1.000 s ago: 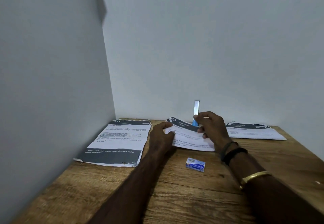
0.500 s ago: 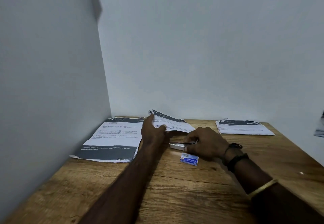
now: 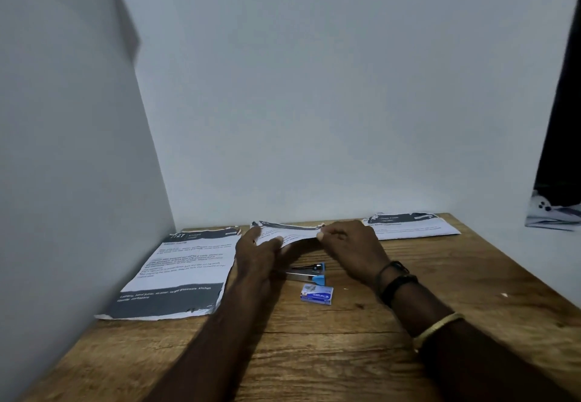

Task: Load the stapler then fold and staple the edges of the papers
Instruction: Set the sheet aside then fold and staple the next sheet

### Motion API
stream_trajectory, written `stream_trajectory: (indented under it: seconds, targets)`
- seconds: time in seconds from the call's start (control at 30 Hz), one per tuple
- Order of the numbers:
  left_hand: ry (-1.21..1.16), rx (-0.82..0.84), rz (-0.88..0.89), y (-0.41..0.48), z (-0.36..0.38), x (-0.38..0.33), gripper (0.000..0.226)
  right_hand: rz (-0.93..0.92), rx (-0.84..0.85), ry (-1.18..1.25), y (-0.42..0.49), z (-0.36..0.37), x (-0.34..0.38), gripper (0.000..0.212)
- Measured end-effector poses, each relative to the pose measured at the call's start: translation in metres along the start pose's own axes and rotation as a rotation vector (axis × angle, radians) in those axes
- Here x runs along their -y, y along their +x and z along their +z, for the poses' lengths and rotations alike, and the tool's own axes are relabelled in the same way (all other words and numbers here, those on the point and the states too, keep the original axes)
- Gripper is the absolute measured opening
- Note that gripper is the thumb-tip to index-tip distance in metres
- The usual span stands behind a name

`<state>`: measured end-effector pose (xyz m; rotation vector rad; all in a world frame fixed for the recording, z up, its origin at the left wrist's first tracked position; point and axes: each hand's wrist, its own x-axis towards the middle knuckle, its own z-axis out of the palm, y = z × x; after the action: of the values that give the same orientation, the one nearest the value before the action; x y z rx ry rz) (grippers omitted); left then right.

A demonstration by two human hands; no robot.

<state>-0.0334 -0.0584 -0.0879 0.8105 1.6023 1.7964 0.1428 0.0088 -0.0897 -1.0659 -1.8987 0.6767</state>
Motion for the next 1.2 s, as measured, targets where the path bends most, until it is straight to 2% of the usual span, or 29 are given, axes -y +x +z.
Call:
stream_trajectory:
  seconds: [0.1, 0.2, 0.3, 0.67, 0.97, 1.1, 1.2]
  targets:
    - [0.098, 0.02, 0.073, -0.002, 0.003, -0.001, 0.069, 0.028, -0.095, 0.058, 0.004, -0.009, 0.0, 0.015]
    - [0.215, 0.074, 0.15, -0.007, 0.016, -0.002, 0.074, 0.046, -0.156, 0.049, 0.008, -0.023, -0.007, 0.02]
    - [0.228, 0.108, 0.188, -0.008, 0.044, -0.001, 0.076, 0.075, -0.237, 0.068, 0.008, -0.043, -0.022, 0.021]
    - [0.258, 0.09, 0.14, -0.003, 0.163, 0.01, 0.055, 0.307, -0.489, 0.109, 0.014, -0.096, -0.081, 0.022]
    - [0.497, 0.228, 0.201, -0.001, 0.174, 0.018, 0.046, 0.481, -0.487, 0.063, 0.017, -0.107, -0.094, 0.024]
    - [0.591, 0.276, 0.207, -0.003, 0.177, 0.021, 0.046, 0.529, -0.462, -0.007, 0.021, -0.108, -0.096, 0.025]
    - [0.663, 0.306, 0.2, -0.002, 0.178, 0.025, 0.037, 0.585, -0.448, -0.084, 0.024, -0.107, -0.095, 0.023]
